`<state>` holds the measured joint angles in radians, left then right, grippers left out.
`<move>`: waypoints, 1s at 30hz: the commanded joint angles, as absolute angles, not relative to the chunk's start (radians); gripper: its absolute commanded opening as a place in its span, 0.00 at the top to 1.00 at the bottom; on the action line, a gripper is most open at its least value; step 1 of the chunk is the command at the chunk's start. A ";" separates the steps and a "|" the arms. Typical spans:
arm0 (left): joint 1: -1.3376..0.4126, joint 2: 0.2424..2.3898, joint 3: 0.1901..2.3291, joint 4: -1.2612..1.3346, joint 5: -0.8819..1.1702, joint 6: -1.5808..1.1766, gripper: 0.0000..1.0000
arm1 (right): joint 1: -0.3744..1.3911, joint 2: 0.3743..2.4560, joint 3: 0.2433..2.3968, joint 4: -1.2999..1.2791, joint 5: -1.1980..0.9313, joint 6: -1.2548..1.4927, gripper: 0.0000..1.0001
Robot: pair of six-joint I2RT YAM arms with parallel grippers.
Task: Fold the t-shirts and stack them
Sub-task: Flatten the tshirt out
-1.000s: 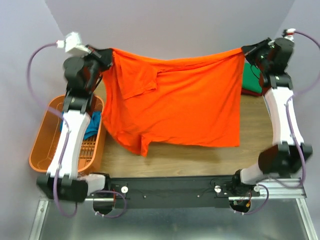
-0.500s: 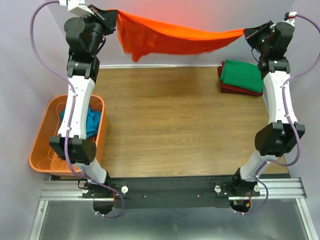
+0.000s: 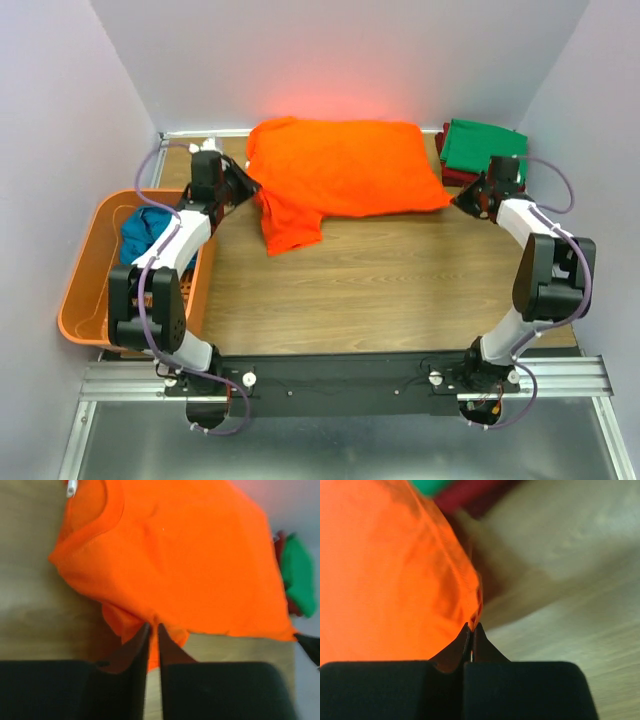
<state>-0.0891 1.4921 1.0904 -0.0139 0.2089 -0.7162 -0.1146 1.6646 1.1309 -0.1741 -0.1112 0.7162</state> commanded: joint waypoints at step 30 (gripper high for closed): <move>-0.713 1.308 0.632 -0.486 -0.538 -1.390 0.49 | -0.127 1.443 0.811 -0.100 -0.155 0.701 0.92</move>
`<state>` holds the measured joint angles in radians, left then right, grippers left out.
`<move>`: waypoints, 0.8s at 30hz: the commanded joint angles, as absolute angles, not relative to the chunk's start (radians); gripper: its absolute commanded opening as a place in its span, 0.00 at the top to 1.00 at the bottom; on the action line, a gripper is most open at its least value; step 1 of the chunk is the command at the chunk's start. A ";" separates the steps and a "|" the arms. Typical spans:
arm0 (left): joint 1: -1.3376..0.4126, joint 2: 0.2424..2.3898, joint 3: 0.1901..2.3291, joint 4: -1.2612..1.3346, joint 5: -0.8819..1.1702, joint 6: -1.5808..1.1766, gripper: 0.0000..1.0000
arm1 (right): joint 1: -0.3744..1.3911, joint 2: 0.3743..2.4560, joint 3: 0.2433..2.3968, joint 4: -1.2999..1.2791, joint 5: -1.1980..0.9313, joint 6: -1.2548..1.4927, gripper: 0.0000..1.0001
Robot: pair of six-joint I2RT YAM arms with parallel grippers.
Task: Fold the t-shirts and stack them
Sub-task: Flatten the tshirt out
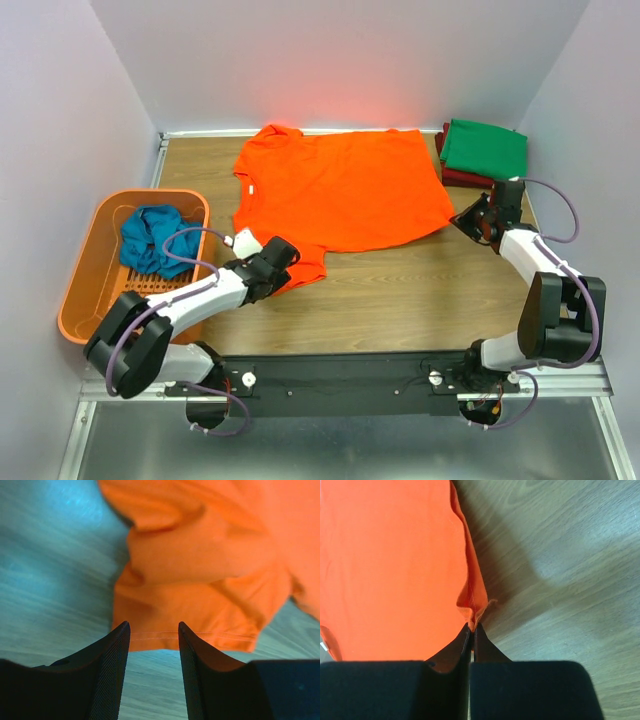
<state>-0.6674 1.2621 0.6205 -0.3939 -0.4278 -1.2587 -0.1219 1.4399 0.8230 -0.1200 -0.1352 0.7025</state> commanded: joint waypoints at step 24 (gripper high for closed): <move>-0.752 1.321 0.595 -0.474 -0.564 -1.401 0.65 | -0.127 1.453 0.801 -0.083 -0.164 0.699 0.93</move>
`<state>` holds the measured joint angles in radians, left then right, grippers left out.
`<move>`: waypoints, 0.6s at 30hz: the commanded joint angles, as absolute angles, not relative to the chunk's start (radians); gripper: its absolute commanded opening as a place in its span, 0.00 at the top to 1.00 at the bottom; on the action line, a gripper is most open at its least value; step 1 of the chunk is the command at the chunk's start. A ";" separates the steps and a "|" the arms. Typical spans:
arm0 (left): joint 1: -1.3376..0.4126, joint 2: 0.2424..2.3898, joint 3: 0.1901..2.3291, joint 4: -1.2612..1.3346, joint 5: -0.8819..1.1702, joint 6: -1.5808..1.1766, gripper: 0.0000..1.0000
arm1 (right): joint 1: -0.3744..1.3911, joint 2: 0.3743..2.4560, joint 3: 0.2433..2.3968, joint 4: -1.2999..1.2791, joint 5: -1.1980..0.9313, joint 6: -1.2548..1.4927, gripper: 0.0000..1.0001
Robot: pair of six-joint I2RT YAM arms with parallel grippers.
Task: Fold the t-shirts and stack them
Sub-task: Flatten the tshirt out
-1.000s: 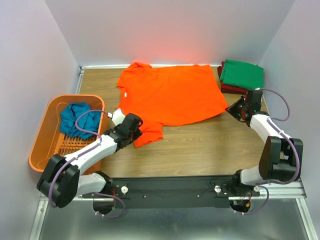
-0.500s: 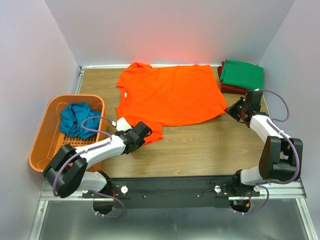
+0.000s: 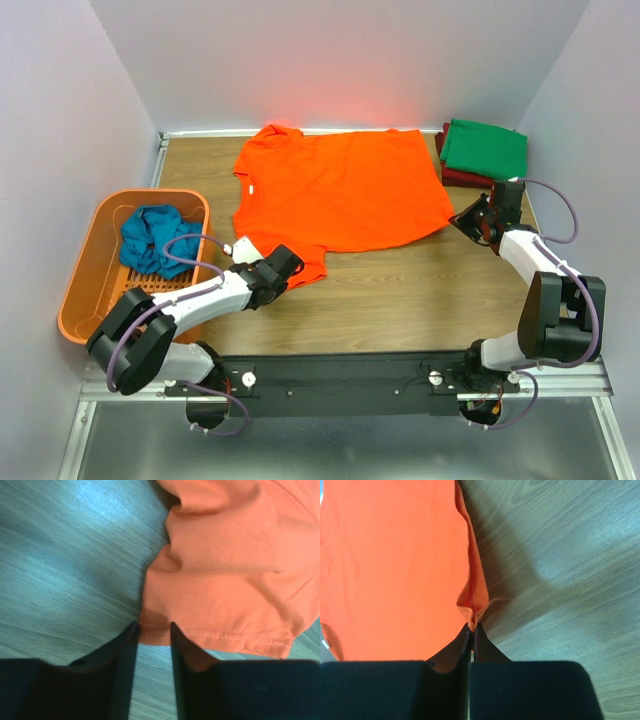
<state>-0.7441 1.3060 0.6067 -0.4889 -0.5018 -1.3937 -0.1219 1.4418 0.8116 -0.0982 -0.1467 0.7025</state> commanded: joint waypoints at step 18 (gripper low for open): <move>-0.759 1.071 0.627 -0.449 -0.491 -1.226 1.00 | -0.127 1.428 0.789 -0.081 -0.158 0.704 0.94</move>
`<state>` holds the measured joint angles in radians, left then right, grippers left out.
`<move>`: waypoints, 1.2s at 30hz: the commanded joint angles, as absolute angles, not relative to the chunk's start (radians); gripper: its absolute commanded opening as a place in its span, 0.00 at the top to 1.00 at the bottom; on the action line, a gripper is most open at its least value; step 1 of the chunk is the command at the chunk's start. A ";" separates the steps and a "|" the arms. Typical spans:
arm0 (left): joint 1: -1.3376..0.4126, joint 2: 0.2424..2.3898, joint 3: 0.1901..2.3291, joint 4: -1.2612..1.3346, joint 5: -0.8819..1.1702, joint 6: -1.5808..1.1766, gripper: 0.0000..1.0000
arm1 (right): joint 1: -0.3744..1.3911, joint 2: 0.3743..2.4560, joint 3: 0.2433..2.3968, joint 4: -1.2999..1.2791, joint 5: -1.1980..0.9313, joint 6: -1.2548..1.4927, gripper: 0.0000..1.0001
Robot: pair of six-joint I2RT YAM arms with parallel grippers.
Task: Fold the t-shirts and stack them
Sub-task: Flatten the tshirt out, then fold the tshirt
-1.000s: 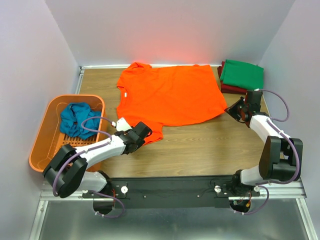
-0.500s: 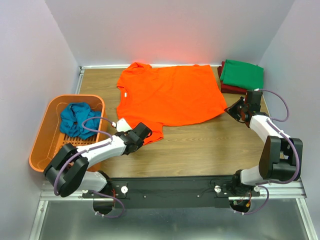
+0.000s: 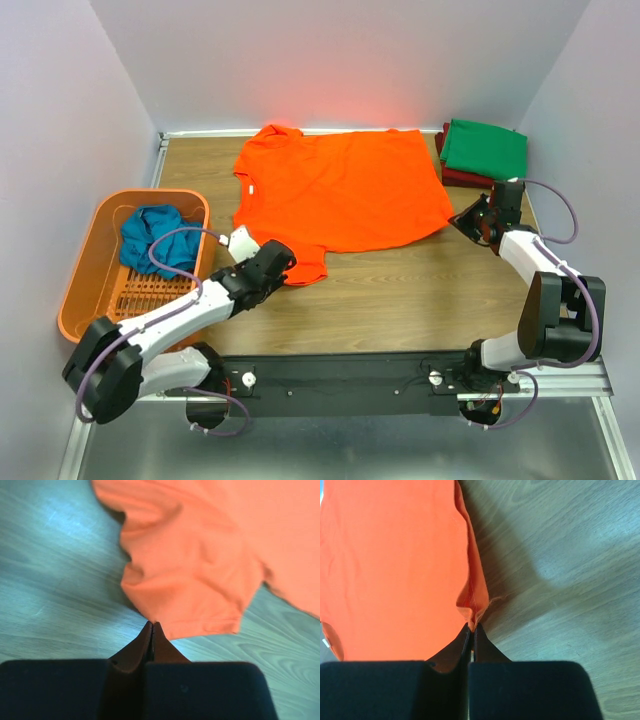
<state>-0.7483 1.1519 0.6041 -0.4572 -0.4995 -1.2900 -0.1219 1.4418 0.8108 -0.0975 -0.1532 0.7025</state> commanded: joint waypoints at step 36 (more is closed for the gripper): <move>-0.730 0.876 0.649 -0.361 -0.411 -0.988 1.00 | -0.129 1.314 0.716 -0.202 -0.078 0.687 0.93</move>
<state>-0.7547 0.7918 0.5919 -0.4484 -0.3618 -1.0657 -0.1219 1.2419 0.6426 -0.1898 -0.0650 0.7017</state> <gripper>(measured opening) 0.005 0.069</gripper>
